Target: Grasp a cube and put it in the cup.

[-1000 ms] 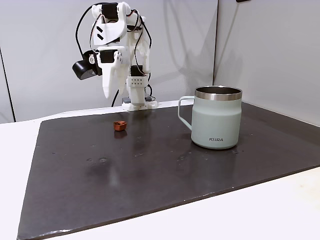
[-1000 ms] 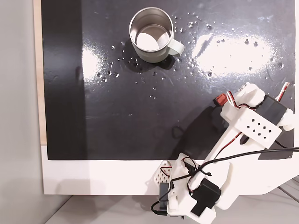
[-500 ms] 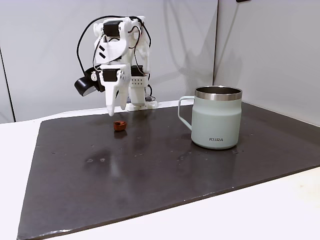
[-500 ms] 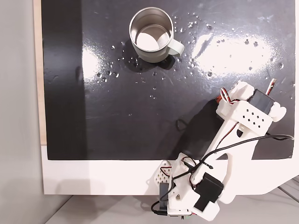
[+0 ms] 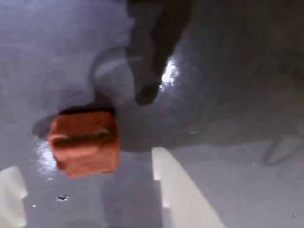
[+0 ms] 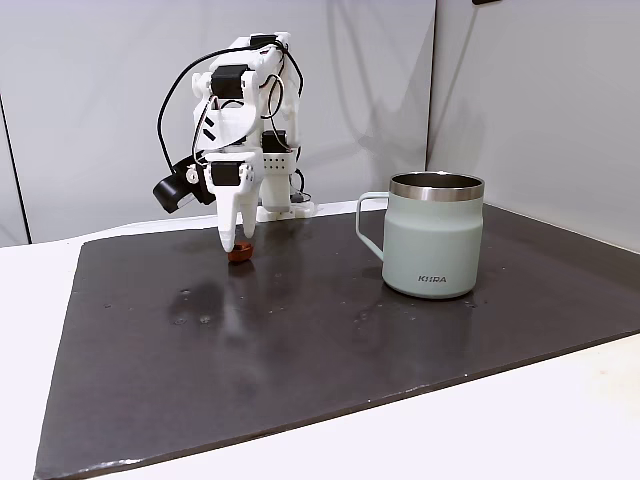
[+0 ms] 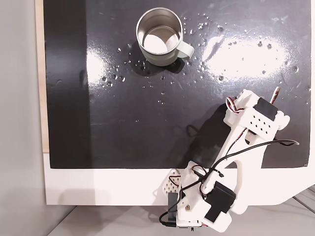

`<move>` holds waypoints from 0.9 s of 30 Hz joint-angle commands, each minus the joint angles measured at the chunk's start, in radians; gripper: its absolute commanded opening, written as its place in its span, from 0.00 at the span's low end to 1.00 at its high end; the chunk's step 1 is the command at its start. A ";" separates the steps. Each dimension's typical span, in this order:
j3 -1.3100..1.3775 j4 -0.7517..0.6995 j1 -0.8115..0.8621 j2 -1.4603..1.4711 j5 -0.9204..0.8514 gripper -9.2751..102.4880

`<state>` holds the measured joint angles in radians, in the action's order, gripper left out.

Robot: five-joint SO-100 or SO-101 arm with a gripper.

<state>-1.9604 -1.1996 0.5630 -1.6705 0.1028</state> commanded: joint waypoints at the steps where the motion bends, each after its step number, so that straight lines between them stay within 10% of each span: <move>1: -0.005 0.028 -0.005 0.003 -0.017 0.35; 27: -0.046 0.101 0.023 0.052 -0.041 0.14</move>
<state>-2.0049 -1.1029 0.5722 -1.6030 0.0644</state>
